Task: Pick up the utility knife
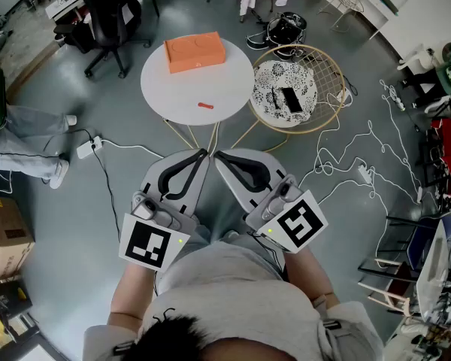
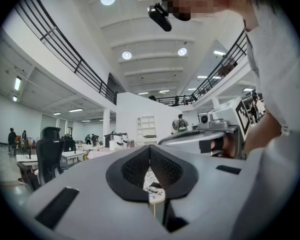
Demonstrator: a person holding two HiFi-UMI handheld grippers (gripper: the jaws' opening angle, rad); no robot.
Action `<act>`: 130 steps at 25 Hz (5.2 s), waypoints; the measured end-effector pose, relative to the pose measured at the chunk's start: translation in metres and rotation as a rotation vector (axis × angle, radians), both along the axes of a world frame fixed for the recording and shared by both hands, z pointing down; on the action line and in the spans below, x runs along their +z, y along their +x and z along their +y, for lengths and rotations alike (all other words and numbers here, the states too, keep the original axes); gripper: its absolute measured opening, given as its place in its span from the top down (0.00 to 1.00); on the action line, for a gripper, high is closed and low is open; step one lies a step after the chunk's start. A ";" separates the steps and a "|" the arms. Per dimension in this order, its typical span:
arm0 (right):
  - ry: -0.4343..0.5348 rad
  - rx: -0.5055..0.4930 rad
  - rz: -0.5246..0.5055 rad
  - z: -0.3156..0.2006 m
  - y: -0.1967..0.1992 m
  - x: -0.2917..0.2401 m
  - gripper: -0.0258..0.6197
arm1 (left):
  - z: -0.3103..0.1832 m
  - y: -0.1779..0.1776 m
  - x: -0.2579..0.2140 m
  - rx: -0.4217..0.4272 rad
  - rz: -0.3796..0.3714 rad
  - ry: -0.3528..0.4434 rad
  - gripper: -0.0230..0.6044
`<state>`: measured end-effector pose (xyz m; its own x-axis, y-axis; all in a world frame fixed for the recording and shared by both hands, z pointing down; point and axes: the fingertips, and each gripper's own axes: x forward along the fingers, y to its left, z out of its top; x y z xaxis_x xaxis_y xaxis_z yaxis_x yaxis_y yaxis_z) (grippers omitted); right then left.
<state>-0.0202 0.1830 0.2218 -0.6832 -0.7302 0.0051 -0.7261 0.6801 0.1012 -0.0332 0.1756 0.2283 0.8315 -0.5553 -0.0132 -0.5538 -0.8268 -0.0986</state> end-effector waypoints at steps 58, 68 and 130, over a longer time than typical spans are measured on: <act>-0.044 -0.161 -0.005 -0.201 0.068 0.015 0.95 | -0.201 0.037 0.002 -0.236 0.062 0.000 0.95; -0.071 -0.235 -0.026 -0.223 0.100 0.031 0.95 | -0.215 0.070 0.005 -0.314 0.041 0.015 0.95; -0.718 -0.160 0.542 -0.299 0.057 0.369 0.87 | -0.343 0.010 0.127 -0.114 -0.015 -0.243 0.95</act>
